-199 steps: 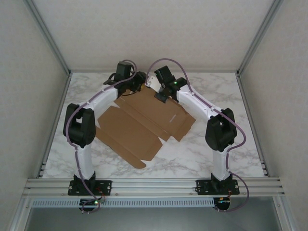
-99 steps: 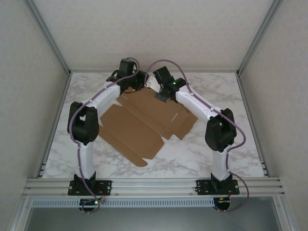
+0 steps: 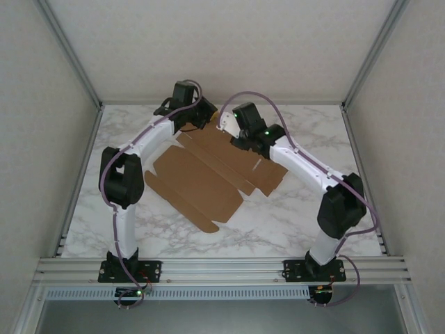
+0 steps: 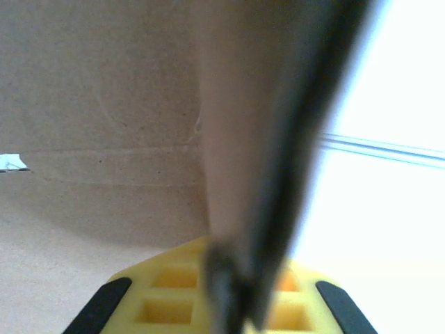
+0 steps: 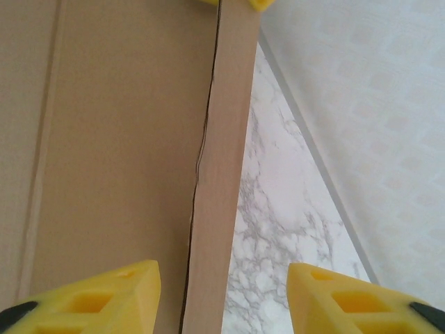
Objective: Fold the paper box
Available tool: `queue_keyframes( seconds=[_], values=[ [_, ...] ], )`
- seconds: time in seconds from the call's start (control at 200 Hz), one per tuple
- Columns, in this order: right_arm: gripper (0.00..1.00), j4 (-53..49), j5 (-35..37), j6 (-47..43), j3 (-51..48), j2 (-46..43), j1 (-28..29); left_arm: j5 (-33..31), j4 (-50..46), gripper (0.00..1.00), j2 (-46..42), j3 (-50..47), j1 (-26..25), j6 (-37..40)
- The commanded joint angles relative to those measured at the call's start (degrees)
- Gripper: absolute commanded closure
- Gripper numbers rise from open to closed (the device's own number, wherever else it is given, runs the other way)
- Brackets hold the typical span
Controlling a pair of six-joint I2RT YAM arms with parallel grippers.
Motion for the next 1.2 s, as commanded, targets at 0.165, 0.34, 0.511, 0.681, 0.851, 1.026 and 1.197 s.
queue_keyframes(
  seconds=[0.165,0.34,0.511,0.681,0.851,1.026,1.197],
  values=[
    [0.59,6.33,4.0,-1.9,-8.62,-4.0,-0.51,0.76,-1.32,0.98,0.47,2.5,0.12,0.11],
    [0.97,8.6,4.36,-0.98,-10.73,-4.78,-0.91,1.17,-1.44,0.95,0.54,3.02,0.05,-0.13],
    [1.0,10.28,4.64,-0.5,-10.41,-5.58,-0.69,2.07,-1.63,0.73,0.08,2.89,-0.96,-0.42],
    [1.0,10.3,5.16,-0.93,-9.49,-5.59,-0.32,2.02,-0.93,0.63,-0.6,2.35,-3.24,-1.68],
    [1.0,11.29,6.59,-1.05,-9.7,-5.4,-0.23,1.97,0.0,0.63,-0.7,2.06,-5.83,-3.37],
    [1.0,13.17,9.66,-1.18,-10.44,-5.31,-0.23,1.31,0.01,0.63,-1.33,1.32,-7.87,-3.86],
    [1.0,14.8,10.13,-1.42,-11.16,-5.95,-0.23,-0.31,-0.42,0.61,-2.17,0.38,-7.71,-4.12]
  ],
)
